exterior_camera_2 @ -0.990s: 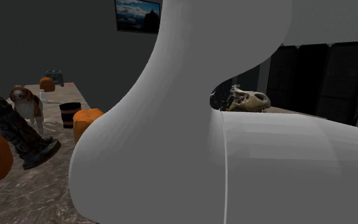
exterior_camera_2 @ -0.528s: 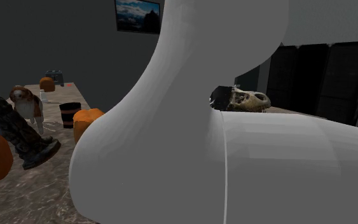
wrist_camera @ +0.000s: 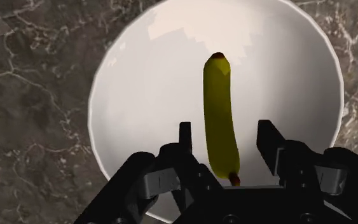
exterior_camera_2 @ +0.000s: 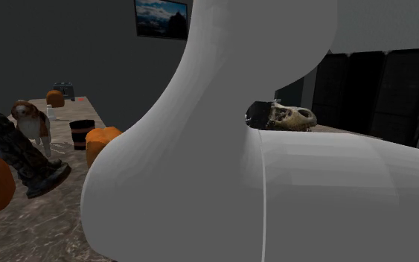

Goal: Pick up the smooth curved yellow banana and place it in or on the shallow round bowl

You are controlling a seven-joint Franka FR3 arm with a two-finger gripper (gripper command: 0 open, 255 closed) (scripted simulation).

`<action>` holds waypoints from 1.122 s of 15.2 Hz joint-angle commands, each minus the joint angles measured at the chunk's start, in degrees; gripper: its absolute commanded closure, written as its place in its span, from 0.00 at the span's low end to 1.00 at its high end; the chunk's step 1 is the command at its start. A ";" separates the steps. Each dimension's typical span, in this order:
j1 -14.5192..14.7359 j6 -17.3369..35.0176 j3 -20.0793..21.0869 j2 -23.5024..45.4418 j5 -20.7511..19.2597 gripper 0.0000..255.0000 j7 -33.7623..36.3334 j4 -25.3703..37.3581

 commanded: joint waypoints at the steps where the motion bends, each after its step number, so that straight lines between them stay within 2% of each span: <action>1: 0.00 0.00 0.00 0.00 0.00 0.00 0.00 0.00; 5: 0.00 0.00 0.00 0.00 0.00 0.00 0.00 0.00; 9: -0.12 -6.47 -0.35 -2.49 -0.69 0.00 0.45 4.01; 17: -0.12 -6.47 -0.35 -2.49 -0.69 0.00 0.45 4.01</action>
